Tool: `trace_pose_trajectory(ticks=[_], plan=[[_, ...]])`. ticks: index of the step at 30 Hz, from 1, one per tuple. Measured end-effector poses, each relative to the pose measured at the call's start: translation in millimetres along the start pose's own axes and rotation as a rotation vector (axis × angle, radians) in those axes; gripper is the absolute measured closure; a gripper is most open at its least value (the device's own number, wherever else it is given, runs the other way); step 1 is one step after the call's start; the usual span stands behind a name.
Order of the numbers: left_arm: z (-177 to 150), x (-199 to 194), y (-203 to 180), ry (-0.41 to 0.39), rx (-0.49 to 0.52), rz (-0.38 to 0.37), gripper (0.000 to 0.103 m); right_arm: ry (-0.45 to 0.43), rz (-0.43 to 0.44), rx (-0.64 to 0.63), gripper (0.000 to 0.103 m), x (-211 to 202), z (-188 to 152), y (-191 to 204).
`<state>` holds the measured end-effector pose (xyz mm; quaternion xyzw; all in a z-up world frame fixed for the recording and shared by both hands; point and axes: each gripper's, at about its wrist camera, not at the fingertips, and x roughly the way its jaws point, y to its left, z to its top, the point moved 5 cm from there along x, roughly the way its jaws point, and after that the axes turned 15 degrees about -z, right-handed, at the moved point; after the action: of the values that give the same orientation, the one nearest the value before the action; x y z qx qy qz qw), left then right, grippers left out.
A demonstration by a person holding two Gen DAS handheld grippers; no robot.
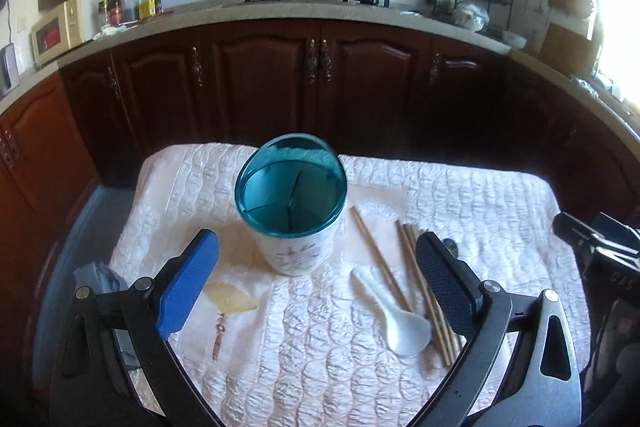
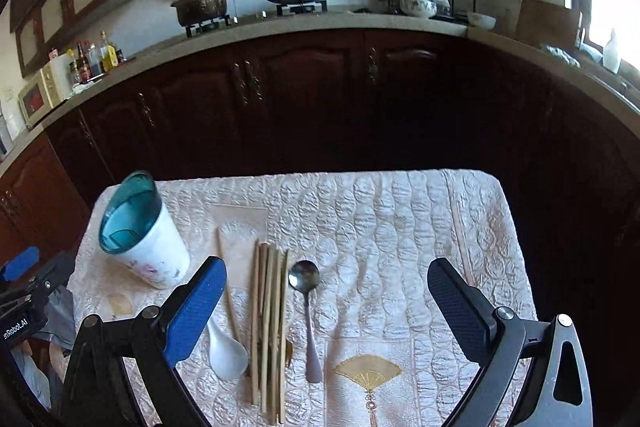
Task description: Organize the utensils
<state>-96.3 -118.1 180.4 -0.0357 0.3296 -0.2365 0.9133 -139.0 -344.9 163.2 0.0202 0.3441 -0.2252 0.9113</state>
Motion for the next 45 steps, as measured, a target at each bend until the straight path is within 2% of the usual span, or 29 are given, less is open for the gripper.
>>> trace_pose_trajectory(ticks=[12, 45], plan=[[-3.0, -0.8, -16.1, -0.027, 0.017, 0.011, 0.003, -0.023, 0.004, -0.013, 0.002, -15.8, 3.9, 9.1], [-12.0, 8.8, -18.1, -0.008, 0.02, 0.028, 0.004, -0.002, -0.003, -0.054, 0.002, -2.5, -4.6, 15.7]])
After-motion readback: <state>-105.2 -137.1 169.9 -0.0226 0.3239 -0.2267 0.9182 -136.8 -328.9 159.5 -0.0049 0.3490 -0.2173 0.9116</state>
